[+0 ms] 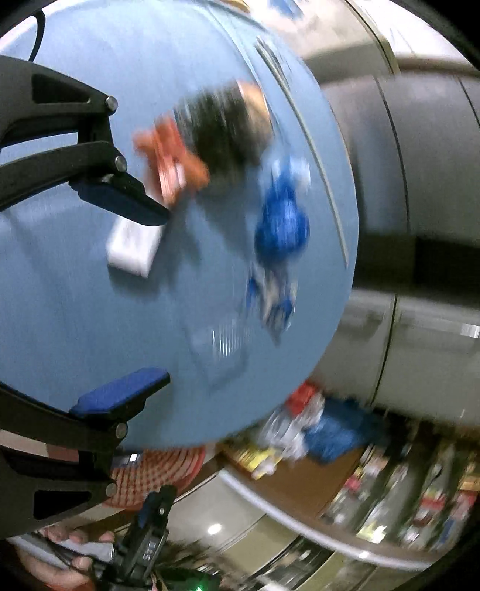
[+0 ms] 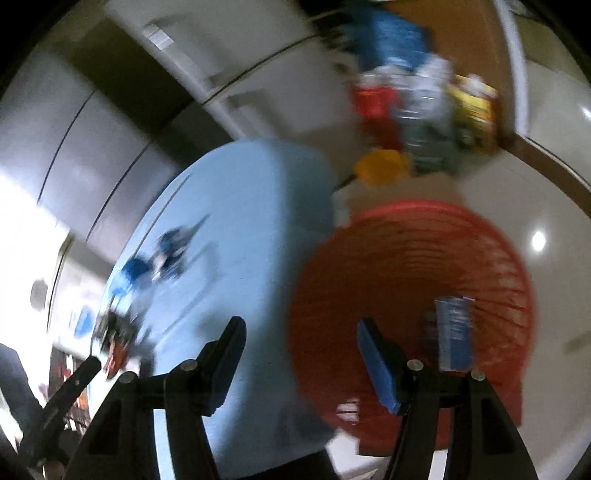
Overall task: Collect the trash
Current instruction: 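Return both tools to the table and grasp the white medicine box with the right tool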
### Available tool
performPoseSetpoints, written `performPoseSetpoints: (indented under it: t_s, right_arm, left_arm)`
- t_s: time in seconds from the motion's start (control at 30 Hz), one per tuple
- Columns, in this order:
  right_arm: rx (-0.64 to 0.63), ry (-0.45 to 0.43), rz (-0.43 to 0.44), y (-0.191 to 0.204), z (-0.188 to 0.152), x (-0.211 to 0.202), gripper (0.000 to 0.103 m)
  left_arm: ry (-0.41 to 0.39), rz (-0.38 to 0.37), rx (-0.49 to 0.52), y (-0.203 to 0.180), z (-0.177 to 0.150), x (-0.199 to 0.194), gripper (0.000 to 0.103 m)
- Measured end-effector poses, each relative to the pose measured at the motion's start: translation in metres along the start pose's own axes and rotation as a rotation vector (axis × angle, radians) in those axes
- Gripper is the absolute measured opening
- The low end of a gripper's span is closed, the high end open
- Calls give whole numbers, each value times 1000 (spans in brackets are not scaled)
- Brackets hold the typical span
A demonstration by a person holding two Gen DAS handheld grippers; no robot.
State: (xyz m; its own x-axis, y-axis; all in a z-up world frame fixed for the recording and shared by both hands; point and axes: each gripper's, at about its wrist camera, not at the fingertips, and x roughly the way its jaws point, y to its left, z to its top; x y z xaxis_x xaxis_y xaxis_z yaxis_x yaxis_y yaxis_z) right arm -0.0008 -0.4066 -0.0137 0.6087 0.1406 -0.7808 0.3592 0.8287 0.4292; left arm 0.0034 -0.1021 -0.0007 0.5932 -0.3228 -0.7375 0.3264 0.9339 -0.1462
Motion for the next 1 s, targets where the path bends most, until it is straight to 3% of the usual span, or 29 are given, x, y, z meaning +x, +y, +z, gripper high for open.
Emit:
performPoseSetpoints:
  t_s: [0.13,0.37,0.53,0.7,0.83,1.0]
  right_arm:
    - [-165,80,79,65,-7,29,66]
    - [-530,247,206,183,-41,85,66]
    - [-731,328,234,229,-59,115,66]
    - [-856,348,257,253,-62,138,66]
    - [-890,336,270,259,-62,146,67]
    - [-926,324,265,256,-64,149,66]
  left_arm:
    - [-25,84,-90,61,-10,-14,80]
    - [-26,161,-280,148,-35,-25,80]
    - [-25,157,-325,164,-37,-23,80]
    - [-19,104,-270,156,-26,-17,80]
    - [-16,55,-169,141,-7,-8,80]
    - [-28,48,-219,150,5,-6,80]
